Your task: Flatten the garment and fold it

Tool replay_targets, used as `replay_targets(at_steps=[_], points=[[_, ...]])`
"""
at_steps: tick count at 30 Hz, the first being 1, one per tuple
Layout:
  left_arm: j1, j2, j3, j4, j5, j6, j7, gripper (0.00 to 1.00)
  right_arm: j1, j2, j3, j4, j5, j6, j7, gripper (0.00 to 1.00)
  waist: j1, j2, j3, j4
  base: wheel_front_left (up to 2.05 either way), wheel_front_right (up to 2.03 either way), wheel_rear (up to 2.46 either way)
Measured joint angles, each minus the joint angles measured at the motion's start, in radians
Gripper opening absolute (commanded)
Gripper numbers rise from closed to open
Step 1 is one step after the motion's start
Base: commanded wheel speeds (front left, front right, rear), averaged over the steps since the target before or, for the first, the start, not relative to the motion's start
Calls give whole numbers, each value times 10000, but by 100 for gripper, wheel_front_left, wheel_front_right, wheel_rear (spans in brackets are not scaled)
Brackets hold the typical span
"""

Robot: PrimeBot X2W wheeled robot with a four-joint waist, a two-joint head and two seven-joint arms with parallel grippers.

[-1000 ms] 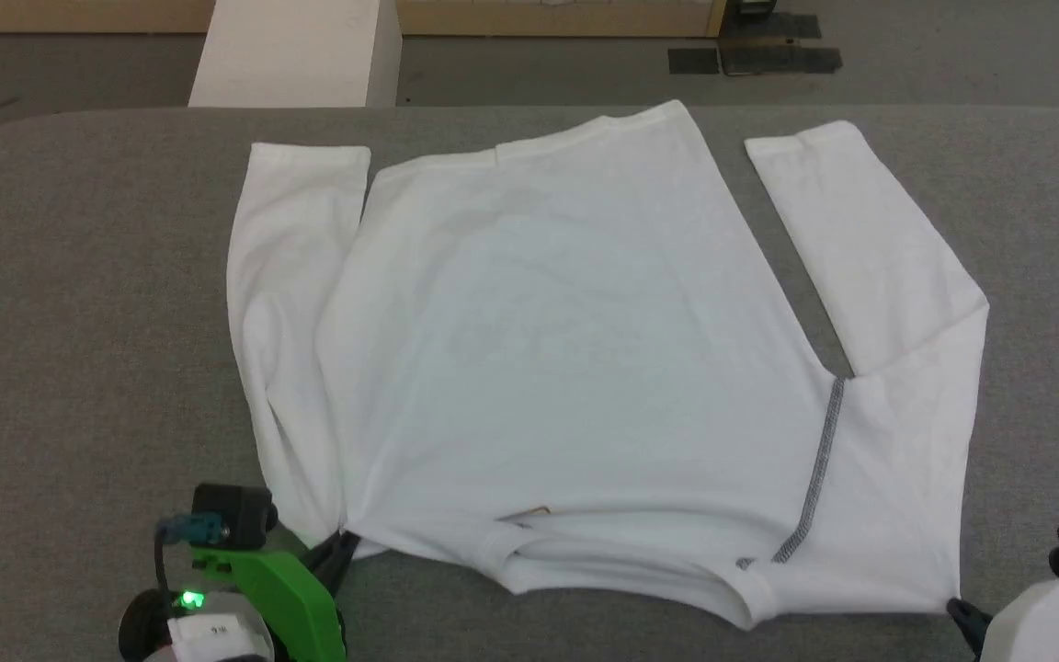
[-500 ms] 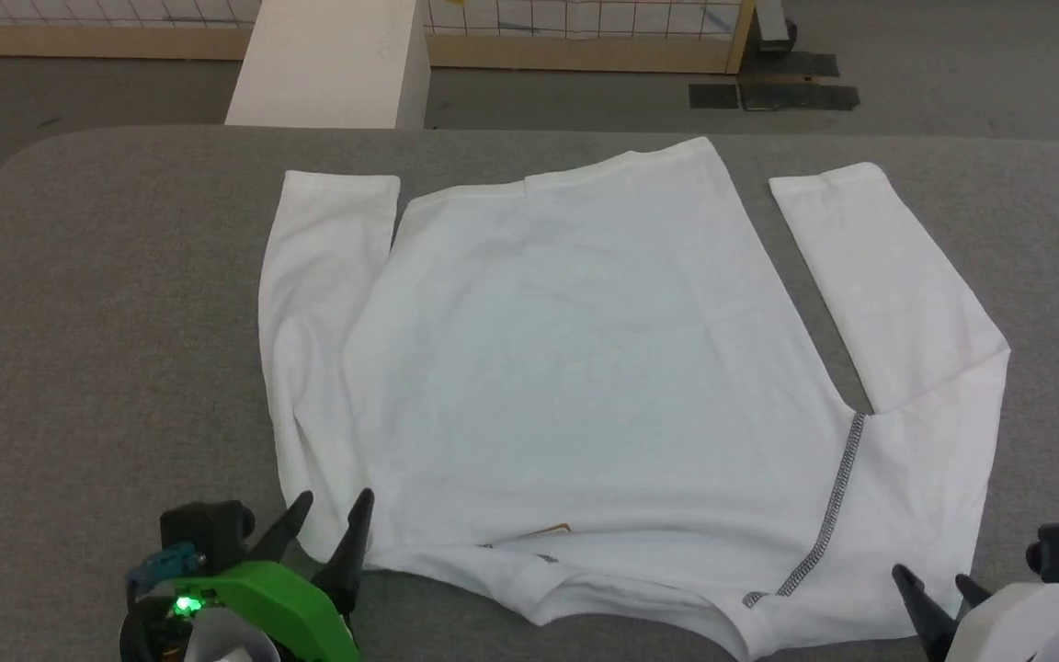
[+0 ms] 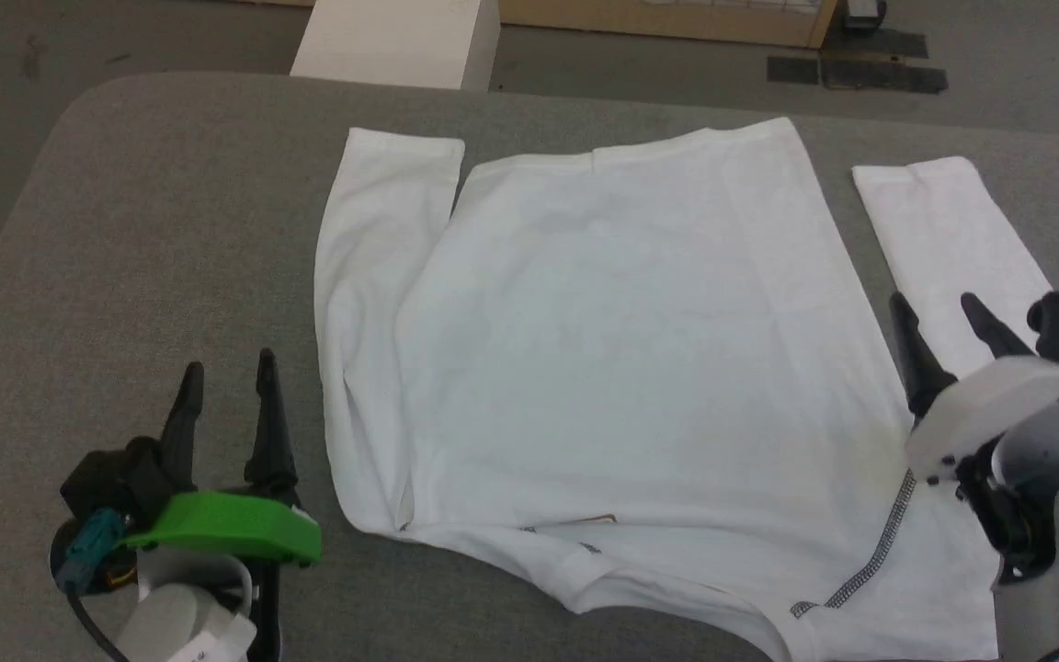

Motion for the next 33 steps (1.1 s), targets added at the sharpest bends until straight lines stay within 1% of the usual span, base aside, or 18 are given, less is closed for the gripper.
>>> replay_targets(at_steps=[1, 4, 6, 8, 11, 14, 16, 17, 18, 19, 21, 23, 26, 29, 33], points=[[-148, -211, 236, -73, 320, -10, -2, 100, -451, -82, 23, 479, -90, 0, -15, 100, 0, 0, 111, 53, 0, 0, 0], [-445, -830, 702, -188, 1187, -255, -2, 100, -1867, -357, -128, 2050, -474, 0, 134, 100, 0, 0, 481, 238, 0, 0, 0], [-585, -1231, 963, -201, 1607, -474, -2, 100, -2656, -487, -322, 2913, -790, 0, 487, 100, 0, 0, 723, 367, 0, 0, 0], [-754, -1611, 1189, -178, 1871, -809, -2, 100, -3331, -598, -518, 3751, -1127, 0, 1064, 100, 0, 1, 986, 527, 0, 0, 0], [-906, -1996, 1521, -109, 2270, -1231, -2, 100, -3982, -715, -614, 4673, -1453, 0, 2056, 100, 1, 0, 1324, 764, 0, 0, 0], [-917, -2226, 1801, 0, 2414, -1553, -2, 100, -4375, -780, -539, 5196, -1513, -4, 2901, 100, 1, 0, 1603, 1005, 0, 0, 0], [-916, -2336, 1971, 69, 2539, -1697, -2, 100, -4613, -920, -349, 5296, -1459, -4, 3402, 100, 0, 0, 1734, 1151, 0, 0, 0], [-912, -2364, 2063, 119, 2629, -1776, -2, 100, -4739, -1001, -314, 5336, -1287, -8, 3743, 67, 0, 0, 1791, 1220, 0, 0, 0], [-909, -2391, 2146, 159, 2686, -1854, -2, 100, -4804, -1066, -280, 5340, -1137, -6, 4063, 13, 1, 0, 1838, 1277, 0, 0, 0], [-903, -2405, 2205, 188, 2725, -1896, -2, 100, -4841, -1139, -199, 5319, -1032, -6, 4255, 0, 1, 0, 1865, 1312, 0, 0, 0], [-892, -2416, 2345, 230, 2771, -2025, -2, 100, -4857, -1264, -140, 5185, -844, -6, 4318, 0, 1, 0, 1897, 1320, 0, 0, 0], [-890, -2437, 2437, 236, 2830, -2111, -2, 100, -4821, -1348, -155, 5056, -721, -2, 4082, 0, 1, 0, 1886, 1269, 0, 0, 0], [-875, -2458, 2531, 255, 2926, -2207, -2, 100, -4530, -1421, -332, 4725, -637, 2, 3160, 0, 1, 0, 1823, 1154, 0, 0, 0], [-846, -2470, 2585, 288, 2989, -2282, -2, 100, -4443, -1586, -1250, 4408, -723, 4, 2059, 0, 1, 0, 1744, 1016, 0, 0, 0], [-836, -2474, 2548, 299, 2987, -2286, -2, 100, -4442, -1860, -3009, 4086, -1457, 2, 807, 0, 1, 1, 1621, 856, 0, 0, 0]])
